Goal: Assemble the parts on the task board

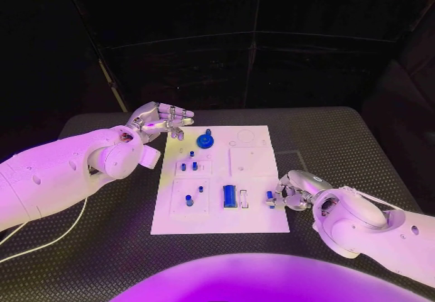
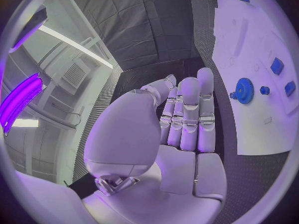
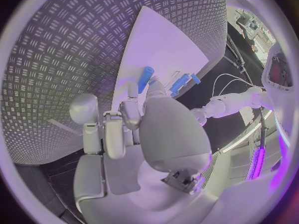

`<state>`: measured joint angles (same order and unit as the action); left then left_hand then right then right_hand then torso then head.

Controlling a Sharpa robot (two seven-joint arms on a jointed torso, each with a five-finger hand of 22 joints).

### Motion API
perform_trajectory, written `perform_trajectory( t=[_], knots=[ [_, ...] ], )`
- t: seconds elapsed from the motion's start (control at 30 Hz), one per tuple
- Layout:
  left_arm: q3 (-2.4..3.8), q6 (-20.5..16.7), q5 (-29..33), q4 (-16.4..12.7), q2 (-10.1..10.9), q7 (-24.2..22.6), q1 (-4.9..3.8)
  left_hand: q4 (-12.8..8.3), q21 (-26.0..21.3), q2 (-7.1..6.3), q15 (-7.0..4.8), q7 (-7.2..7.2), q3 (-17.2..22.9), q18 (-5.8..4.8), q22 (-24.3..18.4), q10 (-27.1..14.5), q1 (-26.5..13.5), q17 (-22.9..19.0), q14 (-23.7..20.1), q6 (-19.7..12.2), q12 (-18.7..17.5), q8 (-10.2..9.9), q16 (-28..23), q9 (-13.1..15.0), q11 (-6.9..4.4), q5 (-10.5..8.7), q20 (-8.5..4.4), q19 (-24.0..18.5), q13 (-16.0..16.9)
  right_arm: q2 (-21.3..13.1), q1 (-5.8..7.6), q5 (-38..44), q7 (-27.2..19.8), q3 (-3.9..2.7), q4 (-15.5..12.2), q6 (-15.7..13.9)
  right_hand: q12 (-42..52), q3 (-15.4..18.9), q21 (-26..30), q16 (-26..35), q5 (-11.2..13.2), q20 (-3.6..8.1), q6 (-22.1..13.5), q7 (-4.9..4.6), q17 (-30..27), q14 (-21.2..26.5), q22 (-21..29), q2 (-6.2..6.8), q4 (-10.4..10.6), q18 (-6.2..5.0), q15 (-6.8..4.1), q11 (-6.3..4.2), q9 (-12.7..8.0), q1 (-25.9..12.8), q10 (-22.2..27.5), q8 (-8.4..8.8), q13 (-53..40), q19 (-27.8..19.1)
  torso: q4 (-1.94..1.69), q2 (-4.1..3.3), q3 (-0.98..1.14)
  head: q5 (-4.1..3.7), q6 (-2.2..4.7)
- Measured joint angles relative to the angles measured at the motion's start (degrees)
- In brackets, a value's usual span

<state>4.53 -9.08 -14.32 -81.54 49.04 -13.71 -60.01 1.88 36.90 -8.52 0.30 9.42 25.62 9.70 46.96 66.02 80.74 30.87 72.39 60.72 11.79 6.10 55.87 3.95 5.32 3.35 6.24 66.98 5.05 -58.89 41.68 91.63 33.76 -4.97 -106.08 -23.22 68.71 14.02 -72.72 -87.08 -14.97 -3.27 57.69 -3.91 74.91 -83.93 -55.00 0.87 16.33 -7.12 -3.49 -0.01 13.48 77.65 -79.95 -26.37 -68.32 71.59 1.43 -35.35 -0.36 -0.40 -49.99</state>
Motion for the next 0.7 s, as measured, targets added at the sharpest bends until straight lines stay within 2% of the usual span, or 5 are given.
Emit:
perform_trajectory(
  t=[0.17,0.3,0.37,0.5,0.7],
  knots=[
    [0.0,0.0,0.0,0.0,0.0,0.0,0.0,0.0,0.0,0.0,0.0,0.0,0.0,0.0,0.0,0.0,0.0,0.0,0.0,0.0,0.0,0.0,0.0,0.0,0.0,0.0,0.0,0.0,0.0,0.6,-0.12,0.8,0.2,-0.17,0.4,0.3,0.0,0.0,0.0,0.0,0.0,0.34,0.6,0.15,0.0,-0.1,0.0,-0.63,-0.3,0.0,-0.1,0.0,0.1,0.7,0.0,0.19,-0.1,0.1,0.07,0.01,0.02,0.0,0.0],
    [0.0,0.0,0.0,0.0,0.0,0.0,0.0,0.0,0.0,0.0,0.0,0.0,0.0,0.0,0.0,0.0,0.0,0.0,0.0,0.0,0.0,0.0,0.0,0.0,0.0,0.0,0.0,0.0,0.0,1.2,-0.17,1.7,0.4,-0.2,0.6,0.6,-0.2,-1.3,0.0,0.0,-0.6,0.54,0.9,0.35,0.0,0.0,0.0,-1.37,-2.1,0.0,-0.41,-0.32,0.2,4.1,0.1,0.29,0.0,0.1,0.08,0.02,0.02,0.0,0.0],
    [0.0,0.0,0.0,0.0,-0.1,0.0,0.0,0.0,0.0,0.0,0.0,0.0,0.0,0.0,0.0,0.0,0.0,0.0,0.0,0.0,0.0,0.0,0.0,0.0,0.0,0.0,0.0,0.0,0.0,1.6,-0.17,2.3,0.5,-0.24,0.6,0.7,-0.3,-2.9,0.0,0.0,1.3,0.83,1.1,0.36,0.0,-0.1,0.0,-1.87,-3.6,0.0,-0.53,-0.53,0.4,5.9,0.3,1.26,0.0,0.0,0.08,0.03,0.03,-0.07,0.0],
    [0.0,0.0,0.0,0.1,-0.1,0.0,0.05,0.0,0.0,0.0,0.0,0.0,0.0,0.0,0.0,0.0,0.0,0.0,0.0,0.0,0.0,0.0,0.0,0.0,0.0,0.0,0.0,0.0,0.0,2.4,-0.18,3.8,0.8,-0.25,0.7,0.8,-0.8,-6.3,0.0,0.0,5.5,1.13,1.3,0.39,0.0,-0.1,0.0,-0.26,-7.0,0.0,-0.94,-0.73,0.4,7.6,0.5,2.11,0.0,0.1,0.06,0.06,0.03,-0.12,0.0],
    [0.0,0.0,0.0,0.1,-0.1,0.0,0.07,0.0,0.0,0.0,0.0,0.0,0.0,0.0,0.0,0.0,0.0,0.0,0.0,0.0,0.0,0.0,0.0,0.0,0.0,0.0,0.0,0.0,0.0,3.1,-0.18,6.6,1.4,-0.28,0.8,1.4,-1.4,-7.8,0.0,0.0,5.3,1.24,1.5,0.32,0.0,-0.1,0.3,0.62,-7.6,-0.01,-0.94,-0.72,0.4,8.5,0.5,3.37,0.5,0.0,-0.02,0.06,0.03,-0.12,0.0]
  ],
)
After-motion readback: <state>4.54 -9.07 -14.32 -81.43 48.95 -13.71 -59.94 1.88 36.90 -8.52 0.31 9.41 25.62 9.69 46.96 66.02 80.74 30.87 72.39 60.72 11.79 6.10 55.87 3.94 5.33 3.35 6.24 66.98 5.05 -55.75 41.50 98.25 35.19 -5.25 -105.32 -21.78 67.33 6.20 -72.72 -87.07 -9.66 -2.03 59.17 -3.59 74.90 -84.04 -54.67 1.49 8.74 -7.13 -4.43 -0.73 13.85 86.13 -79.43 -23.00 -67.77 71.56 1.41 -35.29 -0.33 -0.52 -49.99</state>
